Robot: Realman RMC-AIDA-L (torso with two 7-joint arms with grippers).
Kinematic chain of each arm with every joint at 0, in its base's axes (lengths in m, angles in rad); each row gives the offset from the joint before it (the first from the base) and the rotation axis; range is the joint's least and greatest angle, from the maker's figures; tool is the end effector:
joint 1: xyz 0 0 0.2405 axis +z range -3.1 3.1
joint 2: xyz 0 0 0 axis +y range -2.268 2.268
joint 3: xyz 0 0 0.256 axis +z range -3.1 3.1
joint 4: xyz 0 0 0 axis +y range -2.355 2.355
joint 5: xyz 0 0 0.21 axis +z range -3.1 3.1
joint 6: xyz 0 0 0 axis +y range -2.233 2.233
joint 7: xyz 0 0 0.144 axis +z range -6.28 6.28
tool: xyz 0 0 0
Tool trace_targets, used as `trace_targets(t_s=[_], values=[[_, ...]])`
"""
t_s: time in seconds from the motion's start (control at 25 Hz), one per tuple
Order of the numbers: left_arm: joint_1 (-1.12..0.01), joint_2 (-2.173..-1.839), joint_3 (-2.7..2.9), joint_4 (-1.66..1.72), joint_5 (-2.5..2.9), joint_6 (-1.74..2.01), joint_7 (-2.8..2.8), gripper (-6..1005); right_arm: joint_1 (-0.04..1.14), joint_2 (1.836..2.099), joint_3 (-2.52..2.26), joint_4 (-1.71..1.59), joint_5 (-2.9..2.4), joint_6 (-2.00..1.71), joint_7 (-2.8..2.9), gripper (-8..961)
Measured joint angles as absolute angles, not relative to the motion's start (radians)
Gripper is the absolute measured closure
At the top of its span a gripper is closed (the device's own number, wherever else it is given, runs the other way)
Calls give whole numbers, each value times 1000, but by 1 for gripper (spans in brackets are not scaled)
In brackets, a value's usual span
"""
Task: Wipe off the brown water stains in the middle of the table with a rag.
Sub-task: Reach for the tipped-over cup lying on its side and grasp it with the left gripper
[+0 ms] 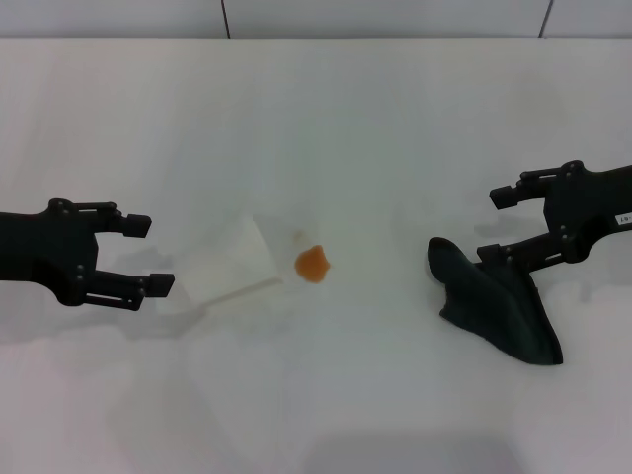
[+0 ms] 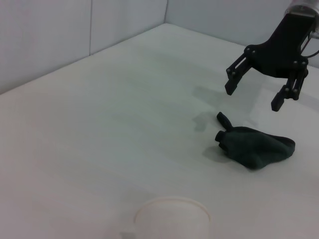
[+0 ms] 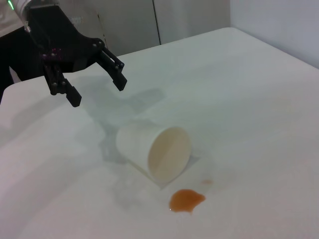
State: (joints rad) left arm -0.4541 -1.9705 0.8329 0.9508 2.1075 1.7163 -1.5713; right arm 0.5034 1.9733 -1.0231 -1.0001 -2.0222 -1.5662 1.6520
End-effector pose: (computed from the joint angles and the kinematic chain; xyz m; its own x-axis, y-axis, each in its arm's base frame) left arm -0.2742 0.3174 0.0607 0.9066 0.3517 0.2332 0.3892 -0.9104 -0.1401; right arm 0.2367 0.3471 0.0418 0.9384 -0.2803 -0.2021 -0.3170 -0.9312 -0.1802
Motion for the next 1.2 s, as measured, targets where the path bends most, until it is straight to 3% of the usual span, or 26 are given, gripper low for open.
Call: trace_targets(t_s=[0.84,1.2], values=[[-457,-1971,838,952,2115,1707,-1584,106,498,1976,-1023,-999,-2023,-1566,1652,100],[-560,-1949,838,963,2270,1718,-1704,106,497,1981,-1023,-999,-2023,-1566,1641,100]])
